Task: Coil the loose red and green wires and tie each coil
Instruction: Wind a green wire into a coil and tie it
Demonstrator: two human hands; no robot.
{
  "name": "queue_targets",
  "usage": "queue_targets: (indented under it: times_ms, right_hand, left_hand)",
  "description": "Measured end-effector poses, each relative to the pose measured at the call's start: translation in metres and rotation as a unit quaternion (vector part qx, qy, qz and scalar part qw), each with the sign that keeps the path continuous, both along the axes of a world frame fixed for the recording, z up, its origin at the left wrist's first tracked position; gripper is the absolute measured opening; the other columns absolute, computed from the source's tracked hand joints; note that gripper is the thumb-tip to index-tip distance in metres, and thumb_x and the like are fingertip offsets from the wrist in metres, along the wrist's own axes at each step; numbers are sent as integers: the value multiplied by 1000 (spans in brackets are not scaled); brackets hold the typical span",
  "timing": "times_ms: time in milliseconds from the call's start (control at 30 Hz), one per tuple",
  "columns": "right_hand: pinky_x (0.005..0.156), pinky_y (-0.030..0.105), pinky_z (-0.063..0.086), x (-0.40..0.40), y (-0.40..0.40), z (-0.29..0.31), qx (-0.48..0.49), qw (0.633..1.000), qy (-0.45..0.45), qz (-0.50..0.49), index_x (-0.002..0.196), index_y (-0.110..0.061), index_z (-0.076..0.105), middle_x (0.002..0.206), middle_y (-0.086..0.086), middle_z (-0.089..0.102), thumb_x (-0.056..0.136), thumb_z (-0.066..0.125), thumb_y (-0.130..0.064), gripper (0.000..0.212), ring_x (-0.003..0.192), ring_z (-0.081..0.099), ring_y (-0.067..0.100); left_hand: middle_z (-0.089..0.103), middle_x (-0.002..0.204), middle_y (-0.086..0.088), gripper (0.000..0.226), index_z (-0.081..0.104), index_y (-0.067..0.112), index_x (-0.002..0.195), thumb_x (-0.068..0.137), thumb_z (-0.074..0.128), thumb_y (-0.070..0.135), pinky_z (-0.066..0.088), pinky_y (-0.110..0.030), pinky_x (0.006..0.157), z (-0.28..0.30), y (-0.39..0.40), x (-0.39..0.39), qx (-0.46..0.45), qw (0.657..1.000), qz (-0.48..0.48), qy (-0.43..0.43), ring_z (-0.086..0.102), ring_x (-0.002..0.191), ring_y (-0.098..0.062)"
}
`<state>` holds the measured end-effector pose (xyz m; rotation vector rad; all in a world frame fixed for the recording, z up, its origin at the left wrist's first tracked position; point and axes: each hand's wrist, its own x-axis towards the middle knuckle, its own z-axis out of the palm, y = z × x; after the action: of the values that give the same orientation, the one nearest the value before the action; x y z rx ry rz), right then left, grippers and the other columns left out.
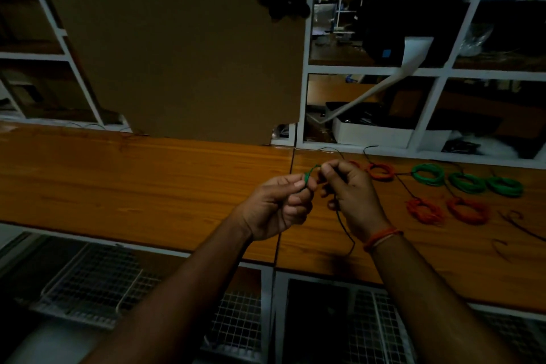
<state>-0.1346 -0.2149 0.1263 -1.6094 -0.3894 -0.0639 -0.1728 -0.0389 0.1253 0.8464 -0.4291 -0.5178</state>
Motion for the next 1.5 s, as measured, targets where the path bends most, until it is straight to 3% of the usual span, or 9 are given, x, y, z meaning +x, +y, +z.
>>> queue_targets:
  times_ms: [133,333,633,767,933,1067,1167,1367,1500]
  right_hand:
    - [48,23,37,-5,1,-13,-33,999,6,40,96,-12,67,82,1,65,105,53,-27,23,58,51,12]
    - [60,23,45,-8,-3,-31,-160,984,-74,19,92,-29,73,73,-3,65,104,55,-27,21,63,58,2]
    - [59,18,44,-31,-29,-82,-194,972,-113,-65,88,-33,65,72,-10,65,100,63,-18,19,69,63,3]
    - [60,24,43,-49,-20,-56,-338,895,-284,62,94,-34,63,83,-19,54,100,51,-39,14,74,52,-1]
    - [59,15,35,-62,-1,0,-337,848,-402,68,102,-22,67,92,-8,51,102,45,-34,25,79,41,2]
    - [65,17,42,-47,2,27,-296,871,-390,32,105,-20,67,96,-7,56,100,52,-28,18,82,49,4]
    - [70,21,50,-37,2,39,-280,880,-381,39,102,-16,69,97,-6,60,95,61,-21,12,86,56,5]
    - [76,31,58,-24,1,38,-155,961,-224,46,104,-19,73,100,-7,70,92,72,-18,12,92,67,8]
    - [58,23,41,-22,2,18,-98,986,-16,133,109,-20,75,86,0,65,98,62,-35,23,66,50,7]
  left_hand:
    - [39,60,9,29,56,7,105,108,30,19,23,-16,45,0,-2,1,-91,995,-11,32,30,46,-2]
    - [40,55,8,29,50,12,99,109,28,26,28,-15,43,2,8,0,-248,964,-2,99,39,43,-4]
    - [56,61,-5,10,55,7,99,102,47,1,35,-19,45,5,66,2,-395,894,125,174,55,47,-16]
    - [65,71,-2,16,63,8,95,102,51,14,52,-20,45,-3,57,2,-377,879,215,199,66,55,-12]
    - [71,86,-14,27,56,6,98,110,37,21,62,-29,62,-6,28,-9,-168,927,309,129,76,83,-29]
    - [60,71,-7,20,51,9,104,109,39,25,44,-22,45,-8,20,-20,97,964,247,16,57,51,-13]
    - [41,63,1,22,56,13,98,108,41,26,20,-23,43,-5,19,-23,181,968,173,-25,31,44,-7]
    - [22,60,4,29,60,9,94,106,38,25,13,-23,43,-4,15,-29,56,996,71,2,17,44,-6]
    - [24,59,8,23,59,11,96,106,44,25,16,-21,44,-4,18,-30,-45,999,-8,20,18,45,-6]
